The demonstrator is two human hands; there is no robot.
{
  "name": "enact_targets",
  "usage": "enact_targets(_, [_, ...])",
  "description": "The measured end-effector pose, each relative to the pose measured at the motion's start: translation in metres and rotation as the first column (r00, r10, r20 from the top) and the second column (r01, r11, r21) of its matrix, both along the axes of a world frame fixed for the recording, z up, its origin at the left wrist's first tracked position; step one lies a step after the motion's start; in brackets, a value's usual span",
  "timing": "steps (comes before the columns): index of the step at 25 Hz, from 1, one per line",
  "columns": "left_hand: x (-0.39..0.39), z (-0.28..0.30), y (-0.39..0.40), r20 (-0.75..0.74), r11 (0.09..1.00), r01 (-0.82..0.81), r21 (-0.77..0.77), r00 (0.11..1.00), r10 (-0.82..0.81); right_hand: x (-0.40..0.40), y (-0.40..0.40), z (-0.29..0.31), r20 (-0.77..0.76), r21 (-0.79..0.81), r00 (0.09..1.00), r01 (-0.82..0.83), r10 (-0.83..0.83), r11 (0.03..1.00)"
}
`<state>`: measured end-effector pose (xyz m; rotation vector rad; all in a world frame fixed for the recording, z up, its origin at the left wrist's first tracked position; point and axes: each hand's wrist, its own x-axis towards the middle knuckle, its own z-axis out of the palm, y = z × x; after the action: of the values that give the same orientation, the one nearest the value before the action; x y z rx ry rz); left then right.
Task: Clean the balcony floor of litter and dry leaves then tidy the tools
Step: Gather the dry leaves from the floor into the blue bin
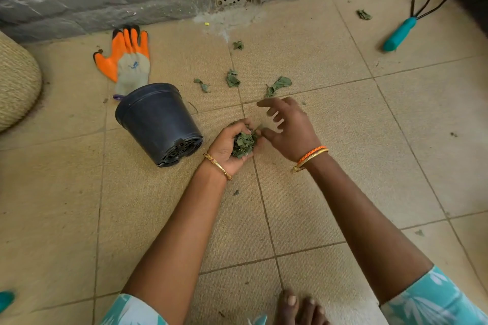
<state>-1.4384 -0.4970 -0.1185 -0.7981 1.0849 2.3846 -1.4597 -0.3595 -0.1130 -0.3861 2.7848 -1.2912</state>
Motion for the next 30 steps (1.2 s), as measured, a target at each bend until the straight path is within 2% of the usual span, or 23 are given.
enact_targets(2, [-0.002,0.001,-0.003,0.026,1.000,-0.016,-0.019,1.000,0.016,-0.025,0.011,-0.003,0.012,0.036,0.997,0.074,-0.074,0.997])
enact_targets(4, [-0.004,0.002,-0.005,0.041,0.999,-0.041,0.004,0.998,0.041,-0.056,0.018,-0.010,0.058,0.198,0.992,0.102,-0.115,0.975])
enact_targets(7, [-0.005,0.002,-0.004,0.040,0.999,-0.044,0.025,0.998,0.043,-0.081,0.011,-0.027,0.159,0.335,0.987,-0.036,-0.018,0.941])
enact_targets(10, [-0.009,0.000,-0.004,0.048,0.996,-0.073,0.056,0.996,0.071,-0.077,0.001,-0.045,-0.040,0.415,0.995,-0.065,0.090,0.907])
enact_targets(12, [-0.011,-0.001,-0.005,0.044,0.996,-0.079,0.031,0.996,0.078,-0.070,-0.001,-0.051,-0.187,0.422,0.979,0.003,0.084,0.907])
enact_targets(14, [-0.014,-0.001,-0.003,0.051,0.997,-0.076,-0.018,0.996,0.077,-0.070,0.000,-0.053,-0.260,0.391,0.963,0.033,0.076,0.920])
enact_targets(16, [-0.021,0.000,-0.001,0.066,0.995,-0.076,-0.065,0.995,0.080,-0.073,0.001,-0.049,-0.259,0.301,0.966,0.060,0.021,0.952])
enact_targets(19, [-0.034,0.001,0.004,0.067,0.989,-0.080,-0.125,0.994,0.088,-0.068,0.004,-0.025,-0.096,-0.032,0.982,0.161,-0.164,0.986])
enact_targets(23, [-0.052,0.006,0.012,-0.037,0.973,0.072,-0.220,0.996,-0.082,-0.054,-0.004,0.009,0.134,-0.364,0.985,0.151,-0.109,0.919])
enact_targets(26, [-0.071,0.022,0.009,-0.085,0.977,0.099,-0.191,0.990,-0.117,-0.064,-0.007,0.027,0.228,-0.450,0.972,0.159,-0.059,0.879])
enact_targets(30, [-0.111,0.066,-0.023,-0.091,0.957,0.133,-0.257,0.983,-0.161,-0.101,-0.023,0.057,0.314,-0.571,0.949,0.214,-0.031,0.793])
